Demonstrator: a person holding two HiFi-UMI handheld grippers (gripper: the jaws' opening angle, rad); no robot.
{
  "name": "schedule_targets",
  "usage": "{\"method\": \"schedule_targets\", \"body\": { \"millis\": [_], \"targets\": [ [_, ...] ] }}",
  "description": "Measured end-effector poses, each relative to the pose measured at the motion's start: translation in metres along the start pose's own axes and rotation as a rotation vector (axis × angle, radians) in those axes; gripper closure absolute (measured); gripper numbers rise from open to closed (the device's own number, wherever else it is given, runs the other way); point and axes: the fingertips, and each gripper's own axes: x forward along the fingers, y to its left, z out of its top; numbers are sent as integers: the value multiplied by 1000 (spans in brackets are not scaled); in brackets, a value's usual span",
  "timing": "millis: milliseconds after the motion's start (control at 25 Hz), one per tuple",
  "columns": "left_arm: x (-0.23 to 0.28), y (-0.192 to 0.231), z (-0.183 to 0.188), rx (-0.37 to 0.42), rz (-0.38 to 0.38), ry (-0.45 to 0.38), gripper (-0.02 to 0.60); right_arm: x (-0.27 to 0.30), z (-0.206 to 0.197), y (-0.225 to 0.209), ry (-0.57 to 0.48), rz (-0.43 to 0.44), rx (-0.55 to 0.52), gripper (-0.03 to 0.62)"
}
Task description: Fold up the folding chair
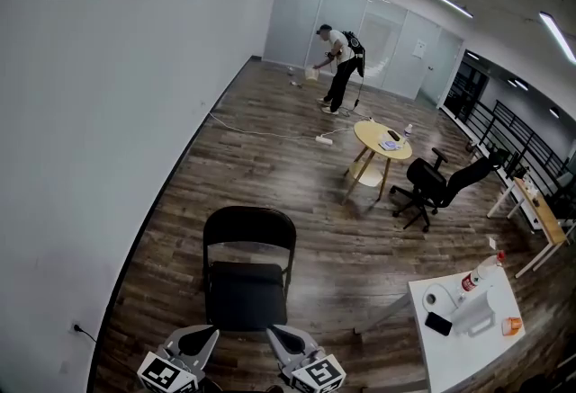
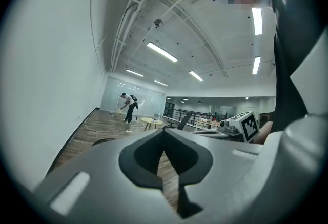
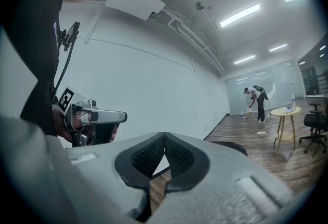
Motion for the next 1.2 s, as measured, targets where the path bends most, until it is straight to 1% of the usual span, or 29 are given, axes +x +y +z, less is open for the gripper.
{"method": "schedule_targets", "body": {
  "millis": [520, 760, 1080, 1200],
  "targets": [
    [-12, 21, 4, -7, 7, -14, 581, 3, -2, 5, 25, -39, -15, 597],
    [-14, 29, 3, -4, -6, -24, 581, 9, -3, 2, 32, -60, -28, 597],
    [-4, 34, -2, -11, 12, -12, 581, 6, -1, -19, 28, -68, -42, 597],
    [2, 33, -7, -17, 39, -2, 581, 1, -9, -34, 26, -76, -29, 597]
  ]
}}
